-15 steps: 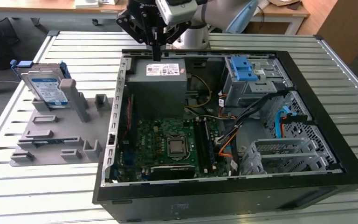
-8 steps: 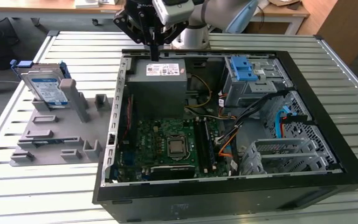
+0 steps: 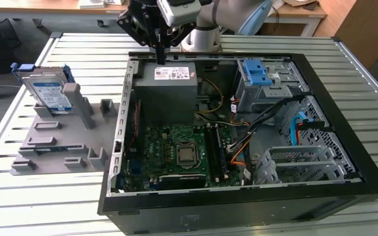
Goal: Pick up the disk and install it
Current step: 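Reach for the disk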
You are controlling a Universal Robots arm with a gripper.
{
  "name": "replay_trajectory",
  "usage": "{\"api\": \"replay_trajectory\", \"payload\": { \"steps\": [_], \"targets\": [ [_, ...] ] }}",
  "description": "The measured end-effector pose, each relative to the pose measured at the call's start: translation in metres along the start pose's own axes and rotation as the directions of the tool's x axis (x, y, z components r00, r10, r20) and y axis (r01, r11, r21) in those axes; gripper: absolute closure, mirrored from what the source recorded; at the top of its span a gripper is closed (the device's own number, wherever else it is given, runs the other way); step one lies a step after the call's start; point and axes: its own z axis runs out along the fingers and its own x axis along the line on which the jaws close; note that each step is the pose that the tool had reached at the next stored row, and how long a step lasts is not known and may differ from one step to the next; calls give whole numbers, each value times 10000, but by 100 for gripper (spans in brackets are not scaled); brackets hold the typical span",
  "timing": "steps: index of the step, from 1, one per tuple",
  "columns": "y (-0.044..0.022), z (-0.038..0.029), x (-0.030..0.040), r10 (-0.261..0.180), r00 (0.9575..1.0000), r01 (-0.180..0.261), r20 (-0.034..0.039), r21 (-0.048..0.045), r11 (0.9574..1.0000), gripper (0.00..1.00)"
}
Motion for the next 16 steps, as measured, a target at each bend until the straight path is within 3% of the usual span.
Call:
{"api": "replay_trajectory", "payload": {
  "steps": [16],
  "targets": [
    [-5,6,65,0,10000,0,-1,0,10000,89]
  ]
}}
